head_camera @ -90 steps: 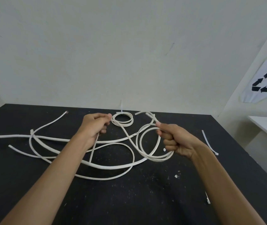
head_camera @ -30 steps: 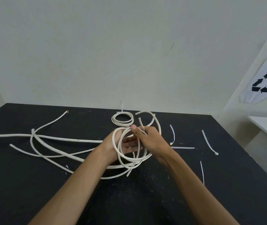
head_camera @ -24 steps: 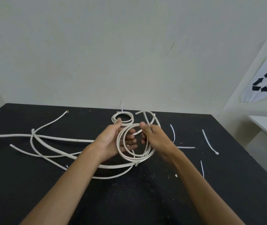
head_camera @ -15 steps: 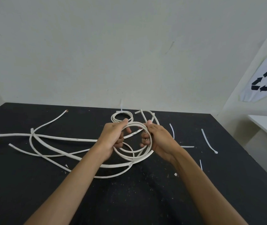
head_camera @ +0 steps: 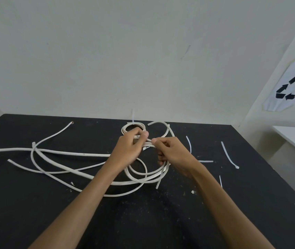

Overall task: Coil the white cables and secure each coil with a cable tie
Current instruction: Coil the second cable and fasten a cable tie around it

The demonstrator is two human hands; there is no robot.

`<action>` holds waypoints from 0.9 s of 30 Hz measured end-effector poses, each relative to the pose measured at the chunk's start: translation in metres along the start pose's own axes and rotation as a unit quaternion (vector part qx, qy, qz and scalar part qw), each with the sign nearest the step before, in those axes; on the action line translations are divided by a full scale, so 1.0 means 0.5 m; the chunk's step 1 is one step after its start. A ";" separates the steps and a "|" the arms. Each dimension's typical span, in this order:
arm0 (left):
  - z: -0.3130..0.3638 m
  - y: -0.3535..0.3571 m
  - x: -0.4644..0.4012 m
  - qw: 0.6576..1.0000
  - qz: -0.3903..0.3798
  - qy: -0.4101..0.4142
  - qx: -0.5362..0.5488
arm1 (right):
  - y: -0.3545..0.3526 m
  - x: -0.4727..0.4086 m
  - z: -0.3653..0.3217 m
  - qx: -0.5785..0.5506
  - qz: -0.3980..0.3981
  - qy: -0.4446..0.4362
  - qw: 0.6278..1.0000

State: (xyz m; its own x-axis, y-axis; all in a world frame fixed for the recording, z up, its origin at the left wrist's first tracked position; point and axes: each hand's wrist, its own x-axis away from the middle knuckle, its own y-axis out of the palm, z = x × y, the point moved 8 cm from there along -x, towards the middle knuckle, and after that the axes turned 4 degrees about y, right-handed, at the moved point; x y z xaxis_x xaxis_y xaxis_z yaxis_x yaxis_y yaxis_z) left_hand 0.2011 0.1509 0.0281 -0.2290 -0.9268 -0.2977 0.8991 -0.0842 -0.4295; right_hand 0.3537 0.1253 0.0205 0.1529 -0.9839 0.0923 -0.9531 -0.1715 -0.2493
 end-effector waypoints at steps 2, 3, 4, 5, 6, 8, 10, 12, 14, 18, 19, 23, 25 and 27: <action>-0.005 0.002 -0.003 0.999 0.010 0.002 -0.032 | 0.002 0.001 0.001 -0.020 -0.009 0.004 1.000; -0.010 0.001 -0.004 0.999 0.027 -0.007 -0.032 | 0.002 0.001 0.003 -0.048 -0.011 0.010 0.999; -0.020 -0.001 -0.005 0.998 0.047 -0.027 -0.011 | 0.003 0.000 0.007 -0.083 -0.015 0.020 0.996; -0.033 -0.002 -0.004 0.996 0.065 -0.055 0.035 | 0.004 0.000 0.013 -0.121 -0.019 0.033 0.992; -0.046 -0.001 -0.004 0.988 0.083 -0.087 0.097 | 0.004 -0.001 0.022 -0.157 -0.021 0.048 0.986; -0.060 0.003 -0.001 0.958 0.113 -0.148 0.220 | 0.004 -0.001 0.040 -0.225 -0.017 0.071 0.972; -0.058 0.005 0.002 0.937 0.121 -0.173 0.278 | -0.001 -0.002 0.053 -0.266 -0.001 0.070 0.961; -0.053 0.013 0.003 0.925 0.109 -0.178 0.318 | -0.010 -0.002 0.054 -0.276 0.036 0.056 0.959; -0.045 0.028 0.005 0.909 0.084 -0.184 0.365 | -0.032 0.000 0.046 -0.274 0.107 0.023 0.956; -0.015 0.054 0.013 0.889 0.045 -0.179 0.420 | -0.082 0.025 0.030 -0.274 0.278 -0.028 0.920; -0.012 0.055 0.013 0.882 0.052 -0.180 0.433 | -0.087 0.030 0.023 -0.272 0.295 -0.038 0.915; -0.013 0.050 0.012 0.840 0.131 -0.194 0.489 | -0.090 0.034 0.001 -0.233 0.300 -0.050 0.924; -0.013 0.044 0.011 0.828 0.177 -0.196 0.494 | -0.085 0.033 -0.002 -0.206 0.299 -0.038 0.931; -0.012 0.042 0.013 0.812 0.213 -0.204 0.504 | -0.077 0.031 0.005 -0.215 0.294 -0.011 0.931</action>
State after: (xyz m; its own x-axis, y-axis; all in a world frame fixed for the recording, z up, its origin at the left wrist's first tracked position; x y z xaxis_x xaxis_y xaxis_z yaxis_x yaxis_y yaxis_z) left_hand 0.2164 0.1454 0.0118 0.1396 -0.9774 0.1590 0.7601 0.2087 0.6153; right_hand 0.3934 0.1164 0.0291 -0.4285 -0.9026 0.0409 -0.8892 0.4293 0.1581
